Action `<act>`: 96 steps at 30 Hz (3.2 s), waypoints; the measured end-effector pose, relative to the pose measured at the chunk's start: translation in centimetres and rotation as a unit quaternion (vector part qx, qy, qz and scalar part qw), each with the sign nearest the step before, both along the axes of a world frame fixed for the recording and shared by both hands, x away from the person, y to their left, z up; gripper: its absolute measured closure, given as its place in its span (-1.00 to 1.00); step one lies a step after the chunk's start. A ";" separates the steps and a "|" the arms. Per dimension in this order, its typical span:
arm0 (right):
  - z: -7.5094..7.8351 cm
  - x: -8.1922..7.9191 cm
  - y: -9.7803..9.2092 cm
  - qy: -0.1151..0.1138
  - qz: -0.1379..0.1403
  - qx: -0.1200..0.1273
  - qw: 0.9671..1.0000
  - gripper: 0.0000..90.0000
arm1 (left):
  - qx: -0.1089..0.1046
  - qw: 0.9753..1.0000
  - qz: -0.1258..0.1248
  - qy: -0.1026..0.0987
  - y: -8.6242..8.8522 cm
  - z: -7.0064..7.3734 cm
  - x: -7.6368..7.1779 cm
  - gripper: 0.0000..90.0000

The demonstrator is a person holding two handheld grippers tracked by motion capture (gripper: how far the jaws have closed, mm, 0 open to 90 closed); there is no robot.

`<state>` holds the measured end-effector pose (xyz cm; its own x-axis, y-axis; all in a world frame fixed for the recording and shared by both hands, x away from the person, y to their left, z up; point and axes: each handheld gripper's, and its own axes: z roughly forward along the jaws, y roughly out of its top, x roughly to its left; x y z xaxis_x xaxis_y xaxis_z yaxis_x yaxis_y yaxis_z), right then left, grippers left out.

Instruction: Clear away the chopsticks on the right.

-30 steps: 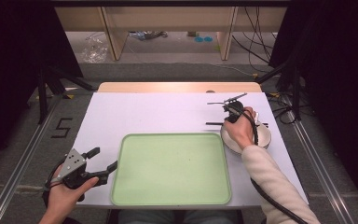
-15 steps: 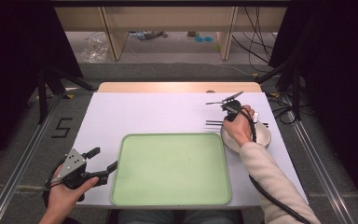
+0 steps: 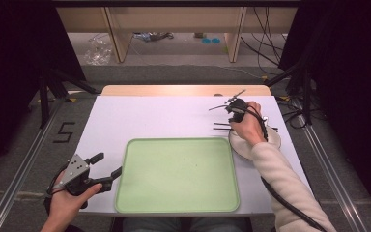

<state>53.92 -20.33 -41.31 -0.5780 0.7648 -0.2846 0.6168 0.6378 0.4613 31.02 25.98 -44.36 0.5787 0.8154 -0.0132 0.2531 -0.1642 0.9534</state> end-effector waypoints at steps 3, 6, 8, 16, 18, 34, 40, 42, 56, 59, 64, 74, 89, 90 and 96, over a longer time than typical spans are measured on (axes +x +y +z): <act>0.2 0.5 1.1 -0.015 0.166 -0.107 0.980 0.39 | 0.001 1.000 -0.001 0.000 0.0 0.0 0.0 -0.63; -0.2 0.8 2.2 -0.006 0.244 -0.188 0.951 0.41 | 0.004 1.000 -0.002 -0.002 0.1 0.0 0.0 -0.63; -0.4 0.9 2.7 0.009 0.248 -0.202 0.947 0.45 | 0.003 1.000 -0.002 -0.001 0.1 0.0 0.0 -0.63; -1.5 1.4 3.6 0.038 0.264 -0.218 0.939 0.54 | 0.002 1.000 -0.002 0.000 0.1 0.0 0.0 -0.63; -1.8 1.6 3.6 0.043 0.264 -0.221 0.938 0.56 | 0.004 1.000 -0.003 -0.001 0.1 0.0 0.1 -0.63; -2.5 2.3 3.6 0.054 0.263 -0.213 0.939 0.95 | 0.004 1.000 -0.004 -0.001 0.1 0.0 0.1 -0.63; -2.1 2.1 3.4 0.032 0.271 -0.223 0.936 0.95 | 0.004 1.000 -0.005 -0.001 0.1 0.0 0.1 -0.63; -1.7 2.0 3.4 0.024 0.271 -0.220 0.937 0.95 | 0.004 1.000 -0.004 -0.001 0.1 0.0 0.1 -0.63; 1.7 1.0 3.5 -0.063 0.266 -0.178 0.945 0.95 | 0.003 1.000 -0.003 -0.001 0.1 0.0 0.1 -0.63; 2.6 0.6 3.5 -0.080 0.265 -0.170 0.946 0.95 | 0.001 1.000 -0.002 0.000 0.1 0.0 0.0 -0.63; 3.6 0.2 3.6 -0.103 0.255 -0.147 0.950 0.95 | 0.002 1.000 -0.002 0.000 0.1 0.0 0.0 -0.63; 5.3 -0.3 2.8 -0.137 0.230 -0.066 0.961 0.96 | 0.003 1.000 -0.002 -0.001 0.1 0.0 0.0 -0.63; 7.7 -1.6 2.4 -0.187 0.207 0.036 0.960 0.96 | 0.002 1.000 -0.001 -0.001 0.1 0.0 0.0 -0.63; 7.8 -1.7 2.3 -0.195 0.202 0.050 0.958 0.96 | 0.003 1.000 -0.002 -0.001 0.1 0.0 0.0 -0.63; 8.3 -2.1 2.0 -0.204 0.172 0.111 0.957 0.96 | 0.003 1.000 -0.002 -0.001 0.1 0.0 0.0 -0.63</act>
<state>51.86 -18.37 -33.01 -0.6825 0.6166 -0.3924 0.1273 0.6290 0.7669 31.06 26.07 -44.35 0.5819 0.8132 -0.0078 0.2504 -0.1700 0.9531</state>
